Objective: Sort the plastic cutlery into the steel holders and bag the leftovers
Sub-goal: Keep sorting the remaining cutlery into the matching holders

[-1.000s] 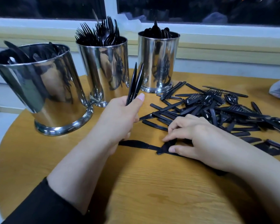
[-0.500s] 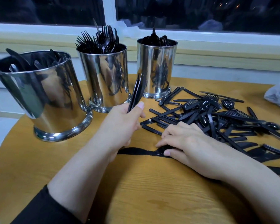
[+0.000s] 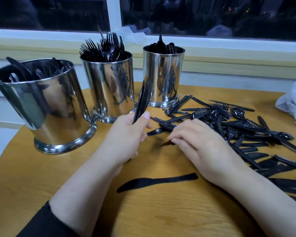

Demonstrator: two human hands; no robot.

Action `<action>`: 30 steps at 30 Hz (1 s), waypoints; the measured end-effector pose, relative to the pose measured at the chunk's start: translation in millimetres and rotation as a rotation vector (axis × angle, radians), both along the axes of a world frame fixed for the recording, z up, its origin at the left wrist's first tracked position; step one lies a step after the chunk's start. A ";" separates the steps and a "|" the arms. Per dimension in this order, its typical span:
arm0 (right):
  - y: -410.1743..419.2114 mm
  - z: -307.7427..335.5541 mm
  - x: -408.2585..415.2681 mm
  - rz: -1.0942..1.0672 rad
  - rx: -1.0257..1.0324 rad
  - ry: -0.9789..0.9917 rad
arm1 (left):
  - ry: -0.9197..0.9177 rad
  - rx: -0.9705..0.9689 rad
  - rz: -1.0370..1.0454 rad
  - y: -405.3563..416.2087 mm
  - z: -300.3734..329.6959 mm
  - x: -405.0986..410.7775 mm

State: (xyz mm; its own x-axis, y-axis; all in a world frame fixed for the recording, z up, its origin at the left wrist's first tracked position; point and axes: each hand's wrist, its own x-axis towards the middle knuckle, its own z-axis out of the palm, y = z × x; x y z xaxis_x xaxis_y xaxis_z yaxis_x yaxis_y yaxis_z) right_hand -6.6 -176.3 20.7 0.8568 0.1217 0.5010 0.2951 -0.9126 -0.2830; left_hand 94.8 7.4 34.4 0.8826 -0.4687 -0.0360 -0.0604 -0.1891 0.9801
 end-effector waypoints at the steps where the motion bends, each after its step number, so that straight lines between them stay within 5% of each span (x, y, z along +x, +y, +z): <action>1: 0.6 5.0 -1.8 -0.030 0.075 -0.079 | -0.010 0.009 -0.012 0.1 0.3 -0.9; 4: 0.2 19.5 -10.4 -0.168 0.305 -0.255 | -0.049 0.032 -0.066 -0.7 1.5 -3.4; 8: -2.8 27.4 -13.6 -0.286 0.651 -0.247 | -0.012 -0.004 -0.138 -2.7 3.3 -5.6; 17: -0.7 25.0 -5.5 -0.171 1.198 -0.155 | -0.006 0.010 -0.278 -9.6 2.3 -15.0; 21: 3.5 26.4 -4.8 -0.131 1.256 -0.081 | 0.061 -0.007 -0.407 -11.1 6.1 -24.6; 24: 0.2 25.9 -7.0 -0.167 1.108 -0.024 | 0.078 0.007 -0.356 -11.0 3.0 -20.7; 30: -9.8 21.5 -14.4 -0.019 0.173 0.426 | 0.022 -0.012 -0.092 3.4 -0.2 3.4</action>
